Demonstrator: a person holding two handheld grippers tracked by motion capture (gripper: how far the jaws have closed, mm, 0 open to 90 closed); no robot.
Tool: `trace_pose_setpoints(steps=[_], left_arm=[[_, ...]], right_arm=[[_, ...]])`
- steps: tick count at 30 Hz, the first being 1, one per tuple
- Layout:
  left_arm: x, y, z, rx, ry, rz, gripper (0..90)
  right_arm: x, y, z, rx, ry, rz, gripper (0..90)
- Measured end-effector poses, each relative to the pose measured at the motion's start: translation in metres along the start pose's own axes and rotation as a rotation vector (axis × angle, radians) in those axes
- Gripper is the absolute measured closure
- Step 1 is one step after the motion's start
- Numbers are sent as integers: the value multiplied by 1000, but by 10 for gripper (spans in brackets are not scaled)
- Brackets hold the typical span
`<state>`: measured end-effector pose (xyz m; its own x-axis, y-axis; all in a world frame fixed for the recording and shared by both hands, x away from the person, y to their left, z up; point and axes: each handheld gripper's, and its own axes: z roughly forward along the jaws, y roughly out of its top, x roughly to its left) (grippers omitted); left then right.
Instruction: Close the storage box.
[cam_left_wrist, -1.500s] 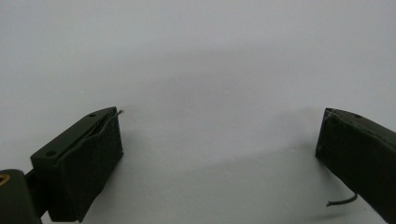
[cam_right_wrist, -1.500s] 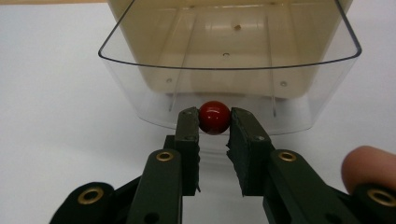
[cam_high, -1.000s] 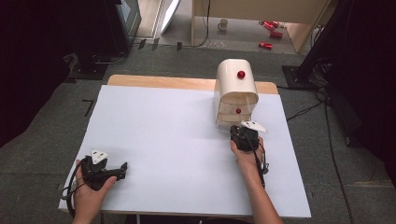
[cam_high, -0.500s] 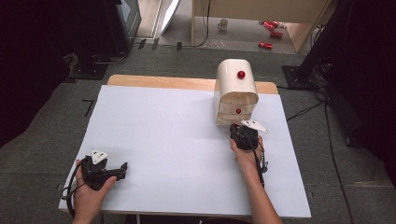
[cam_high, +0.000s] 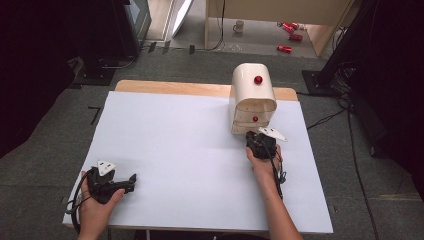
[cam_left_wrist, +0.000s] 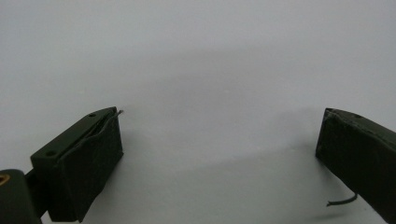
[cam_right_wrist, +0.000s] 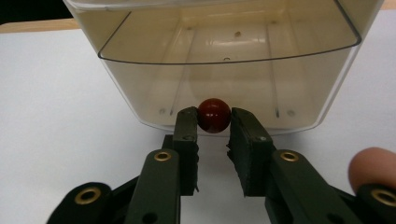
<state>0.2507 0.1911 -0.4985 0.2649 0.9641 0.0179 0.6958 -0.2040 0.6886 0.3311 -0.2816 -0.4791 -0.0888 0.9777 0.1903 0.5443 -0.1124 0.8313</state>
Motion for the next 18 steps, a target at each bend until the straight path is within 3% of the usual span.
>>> trace_pose_setpoints(steps=[5,7,11,13,15,18], left_arm=[[0,0,0,0,0,0,4],[0,0,0,-1,0,0,4],[0,0,0,0,1,2,4],[0,0,0,0,0,1,4],[0,0,0,0,1,1,4],[0,0,0,0,1,2,4]], right_arm=[[-1,-1,1,1,8,1,716],[-2,-1,1,2,0,6,669],[-6,-2,0,34,-9,18,438],[-10,-3,-2,53,-49,6,275],[-16,-4,-4,72,-55,5,156],[-23,-7,-11,96,-69,-13,131]])
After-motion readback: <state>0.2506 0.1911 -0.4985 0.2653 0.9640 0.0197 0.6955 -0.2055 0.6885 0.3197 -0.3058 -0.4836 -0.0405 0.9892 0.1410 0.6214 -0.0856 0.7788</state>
